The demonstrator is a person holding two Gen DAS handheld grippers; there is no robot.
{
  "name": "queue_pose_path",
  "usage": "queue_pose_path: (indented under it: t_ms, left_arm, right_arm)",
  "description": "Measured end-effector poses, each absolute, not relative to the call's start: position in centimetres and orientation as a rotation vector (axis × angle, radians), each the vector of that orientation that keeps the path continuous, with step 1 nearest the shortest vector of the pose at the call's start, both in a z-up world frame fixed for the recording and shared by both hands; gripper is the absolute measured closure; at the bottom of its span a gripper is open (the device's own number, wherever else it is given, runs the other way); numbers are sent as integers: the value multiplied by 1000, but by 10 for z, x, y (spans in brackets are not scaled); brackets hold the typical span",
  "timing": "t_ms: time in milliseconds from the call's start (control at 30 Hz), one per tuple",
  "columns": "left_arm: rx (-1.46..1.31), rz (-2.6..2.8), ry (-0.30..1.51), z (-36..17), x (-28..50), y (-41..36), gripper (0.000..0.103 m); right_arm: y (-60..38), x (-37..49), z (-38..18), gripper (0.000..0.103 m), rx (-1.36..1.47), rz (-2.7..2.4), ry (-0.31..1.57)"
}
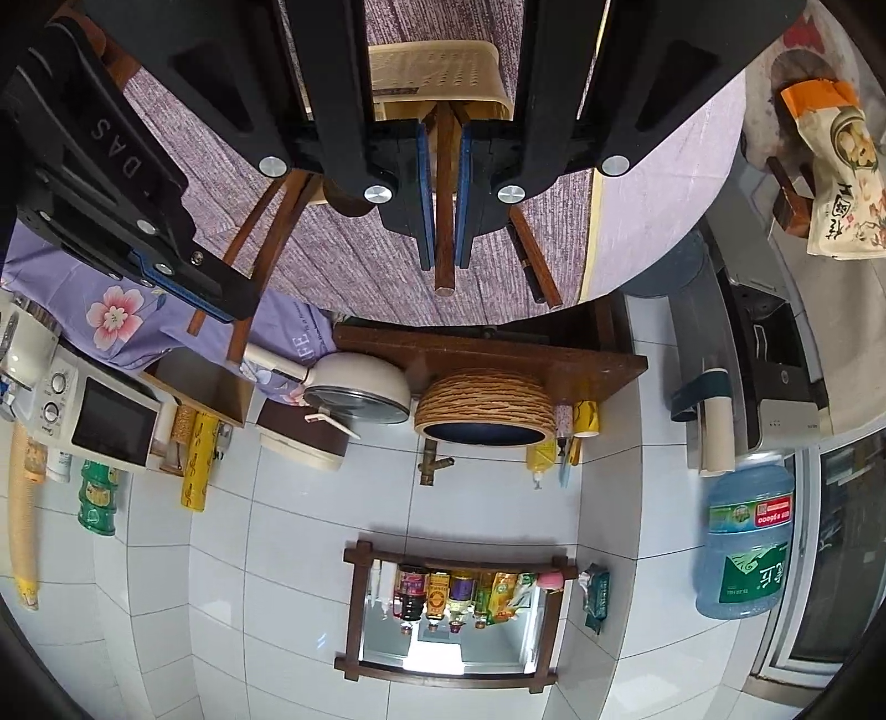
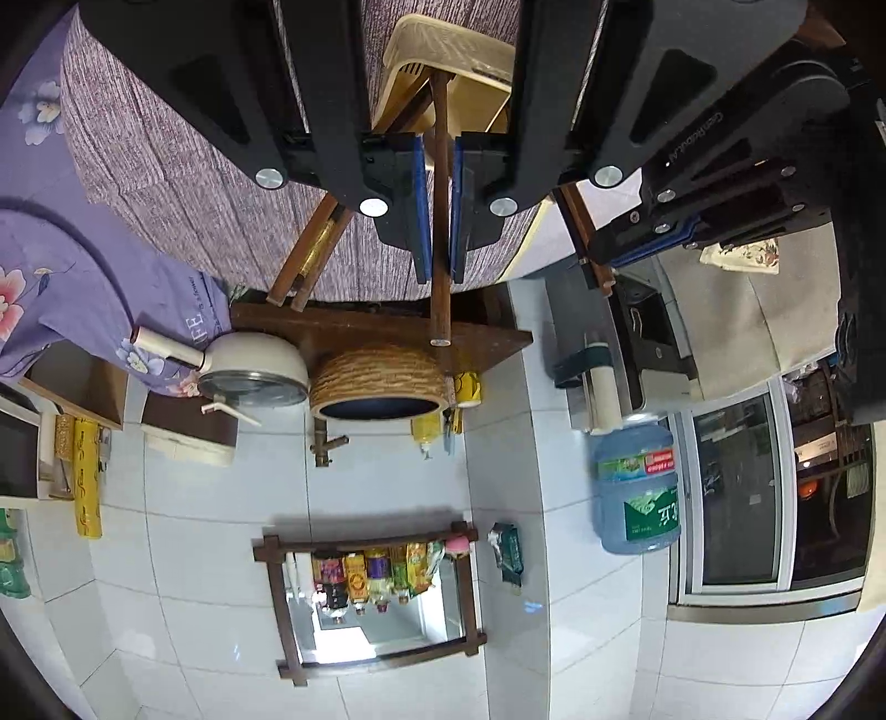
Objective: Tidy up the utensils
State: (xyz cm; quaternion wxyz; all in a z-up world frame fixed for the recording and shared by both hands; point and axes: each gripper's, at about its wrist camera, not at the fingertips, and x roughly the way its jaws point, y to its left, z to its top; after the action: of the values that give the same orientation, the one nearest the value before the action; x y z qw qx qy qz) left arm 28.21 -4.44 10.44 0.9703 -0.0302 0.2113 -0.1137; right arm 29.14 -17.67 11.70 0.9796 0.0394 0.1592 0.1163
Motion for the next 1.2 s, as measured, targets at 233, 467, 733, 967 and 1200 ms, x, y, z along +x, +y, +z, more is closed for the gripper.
queue_pose_path:
  t_ms: [233,467,733,967,1200]
  left_arm:
    - [-81,-238,333,115,245,-23,53]
    - [-39,-198,206,100,168,0,6]
    - [1,-154,252,36,107,2,6]
    - [9,-155,307,-3,73,1,6]
    - [-29,-154,299,-15,50,10,6]
  right_arm:
    - [-186,253,127,47,51,229,202]
    - [-204,183,119,22,63,228,179]
    - [-200,107,61,9,34,252,195]
    - [-184,50,13,6,-62,251,179]
    - [-180,16,-7,6,-63,271,178]
